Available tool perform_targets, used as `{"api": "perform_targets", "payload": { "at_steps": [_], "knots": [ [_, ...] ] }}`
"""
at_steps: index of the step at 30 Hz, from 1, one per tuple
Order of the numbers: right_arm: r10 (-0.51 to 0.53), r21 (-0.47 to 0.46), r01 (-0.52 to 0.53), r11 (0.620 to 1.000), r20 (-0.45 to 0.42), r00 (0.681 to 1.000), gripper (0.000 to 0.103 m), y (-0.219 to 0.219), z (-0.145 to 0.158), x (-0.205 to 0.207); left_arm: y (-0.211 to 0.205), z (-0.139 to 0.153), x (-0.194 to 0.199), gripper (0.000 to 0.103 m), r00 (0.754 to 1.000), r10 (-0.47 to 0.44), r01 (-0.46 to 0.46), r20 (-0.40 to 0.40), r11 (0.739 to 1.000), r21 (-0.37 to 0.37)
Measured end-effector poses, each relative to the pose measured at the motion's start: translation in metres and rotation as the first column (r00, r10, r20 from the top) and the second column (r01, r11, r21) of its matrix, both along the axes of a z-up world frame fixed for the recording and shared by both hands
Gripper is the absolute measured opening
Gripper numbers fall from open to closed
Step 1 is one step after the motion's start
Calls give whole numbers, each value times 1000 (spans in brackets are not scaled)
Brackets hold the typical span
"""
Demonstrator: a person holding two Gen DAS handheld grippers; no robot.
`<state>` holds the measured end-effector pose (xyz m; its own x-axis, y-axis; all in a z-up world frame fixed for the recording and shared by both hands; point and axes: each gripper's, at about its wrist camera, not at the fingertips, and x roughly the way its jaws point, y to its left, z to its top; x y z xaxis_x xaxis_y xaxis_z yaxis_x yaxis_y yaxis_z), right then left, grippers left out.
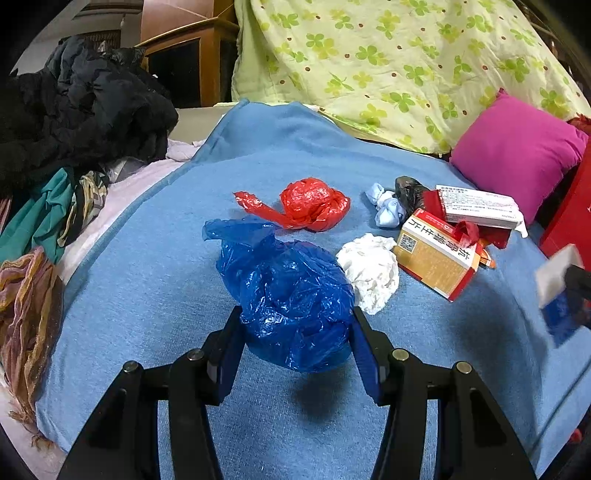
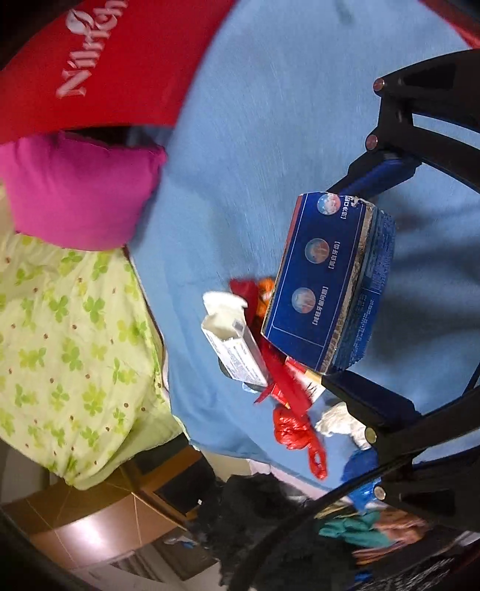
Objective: Collect trash
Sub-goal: 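Carry the box to the red basket and open the right gripper while the left carries the bag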
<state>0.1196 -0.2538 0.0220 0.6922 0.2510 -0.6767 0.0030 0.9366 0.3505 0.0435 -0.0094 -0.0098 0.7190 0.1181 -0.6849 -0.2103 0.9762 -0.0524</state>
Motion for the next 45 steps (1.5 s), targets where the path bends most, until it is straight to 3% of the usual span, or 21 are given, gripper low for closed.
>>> {"api": "perform_targets", "payload": {
  "at_steps": [8,13,22,29,36,40,45],
  "knots": [
    [-38,-97,45,994,76,996,90,-46,21,-60,-22,4,-10,56,997,-74,73,20,995,66],
    [-121,-155,137,978,112,986,90,-90,31,-104,-44,9,-23,56,990,-140,138,18,987,87],
    [-295,-93,305,948,111,949,90,-174,31,-171,-105,51,-45,56,961,-273,269,48,960,82],
    [-444,-33,451,892,126,887,90,-240,33,-250,-178,88,-71,56,894,-439,434,89,898,69],
    [-533,-45,555,830,228,815,90,-291,74,-314,-249,106,-99,56,805,-585,582,100,811,61],
    [-531,-64,555,829,221,818,90,-303,79,-326,-281,107,-116,56,750,-655,654,92,755,49],
    [-526,-69,532,844,87,846,90,-309,31,-318,-315,98,-131,56,697,-715,715,61,699,27]
  ]
}}
